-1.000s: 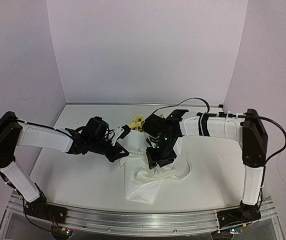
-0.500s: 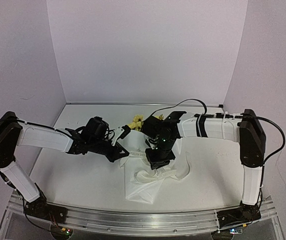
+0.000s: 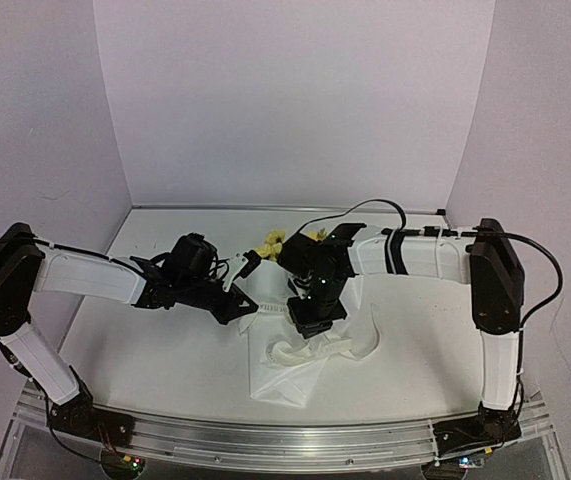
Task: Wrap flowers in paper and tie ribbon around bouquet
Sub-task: Cross the ribbon over the folded bouquet.
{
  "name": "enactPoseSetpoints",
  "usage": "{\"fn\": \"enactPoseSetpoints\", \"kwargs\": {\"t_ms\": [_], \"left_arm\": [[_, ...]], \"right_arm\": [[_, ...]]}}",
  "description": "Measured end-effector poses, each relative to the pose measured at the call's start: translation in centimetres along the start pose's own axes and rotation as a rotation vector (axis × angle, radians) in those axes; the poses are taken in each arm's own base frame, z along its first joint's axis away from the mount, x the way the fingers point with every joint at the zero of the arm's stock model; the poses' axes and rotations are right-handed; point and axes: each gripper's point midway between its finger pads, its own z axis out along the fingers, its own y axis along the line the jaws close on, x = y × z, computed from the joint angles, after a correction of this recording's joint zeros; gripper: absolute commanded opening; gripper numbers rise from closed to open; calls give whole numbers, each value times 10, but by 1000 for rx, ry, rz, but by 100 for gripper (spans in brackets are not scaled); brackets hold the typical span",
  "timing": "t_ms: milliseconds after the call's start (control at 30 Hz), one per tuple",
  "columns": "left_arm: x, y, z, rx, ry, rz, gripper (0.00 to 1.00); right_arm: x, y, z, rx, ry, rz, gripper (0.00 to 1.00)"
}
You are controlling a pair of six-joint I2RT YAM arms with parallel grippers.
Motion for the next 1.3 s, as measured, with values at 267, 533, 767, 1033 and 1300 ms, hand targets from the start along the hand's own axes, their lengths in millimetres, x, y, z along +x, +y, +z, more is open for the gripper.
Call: {"fn": "enactPoseSetpoints", "kwargs": {"t_ms": [267,533,767,1033,1300], "left_arm": [[0,0,0,0,0,-3,0],[13,2,1,-6,25,-38,4],[8,7,-2,-43,6,-64,43],[-23,19,-14,-164,-78,-95,65],[-93,-2,31,-355,-84,-121,67]], "right_arm": [[-29,12,4,6,-47,-21,0],[-50,17,6,29,-97,-41,20],[-50,17,5,28,-96,-40,56],[-32,-14,-36,-5,-137,54,73],[-13,-99,-81,0,-268,304,85]]}}
